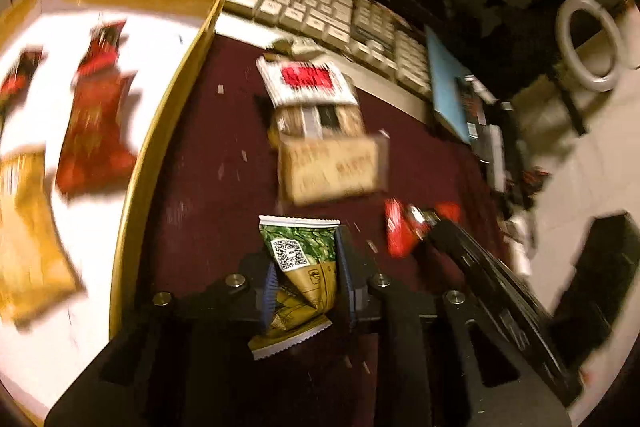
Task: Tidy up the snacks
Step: 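Carry the green packet and red candy over the box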
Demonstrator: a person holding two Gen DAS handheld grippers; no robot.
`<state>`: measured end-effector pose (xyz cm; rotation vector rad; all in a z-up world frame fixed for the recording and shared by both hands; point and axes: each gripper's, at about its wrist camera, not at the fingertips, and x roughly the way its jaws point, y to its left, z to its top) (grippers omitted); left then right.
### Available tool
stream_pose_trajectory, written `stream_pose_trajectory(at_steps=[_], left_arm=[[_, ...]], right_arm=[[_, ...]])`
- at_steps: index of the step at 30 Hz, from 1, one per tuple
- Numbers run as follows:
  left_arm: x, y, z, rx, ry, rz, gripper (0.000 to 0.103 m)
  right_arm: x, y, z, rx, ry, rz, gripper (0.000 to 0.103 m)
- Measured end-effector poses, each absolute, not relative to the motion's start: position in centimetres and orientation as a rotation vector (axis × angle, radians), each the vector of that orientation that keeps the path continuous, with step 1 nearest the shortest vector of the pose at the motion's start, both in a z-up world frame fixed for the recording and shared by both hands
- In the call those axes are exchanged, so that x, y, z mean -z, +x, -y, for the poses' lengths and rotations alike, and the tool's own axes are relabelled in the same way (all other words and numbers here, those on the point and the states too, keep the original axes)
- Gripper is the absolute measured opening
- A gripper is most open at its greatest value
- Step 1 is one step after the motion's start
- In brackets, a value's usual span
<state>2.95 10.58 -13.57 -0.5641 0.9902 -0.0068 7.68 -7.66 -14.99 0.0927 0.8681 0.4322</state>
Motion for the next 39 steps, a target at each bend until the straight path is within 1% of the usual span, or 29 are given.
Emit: stream_pose_trajectory(at_steps=[9, 14, 21, 27, 33, 39], left_arm=[[10.9, -1.7, -11.7, 0.078, -0.639, -0.888, 0.023], [9.4, -3.3, -12.6, 0.076, -0.646, -0.833, 0.023], [7.4, -5.4, -16.3, -0.05, -0.617, -0.744, 0.023], [7.7, -6.9, -21.1, -0.14, -0.634, -0.702, 0.023], [9.2, -8.4, -26.2, -0.222, -0.709, -0.681, 0.023], [9.7, -7.6, -27.6, -0.224, -0.701, -0.7, 0.023]], right_arm=[[14.4, 7.4, 7.9, -0.459, 0.123, -0.863, 0.01], [12.3, 5.8, 7.6, -0.512, 0.152, -0.813, 0.01], [9.2, 3.9, 2.3, -0.667, 0.118, -0.772, 0.01], [9.2, 4.3, -4.3, -0.759, 0.065, -0.801, 0.01], [10.0, 5.4, -9.4, -0.794, 0.023, -0.841, 0.01], [10.9, 7.2, -11.7, -0.765, -0.002, -0.884, 0.01]])
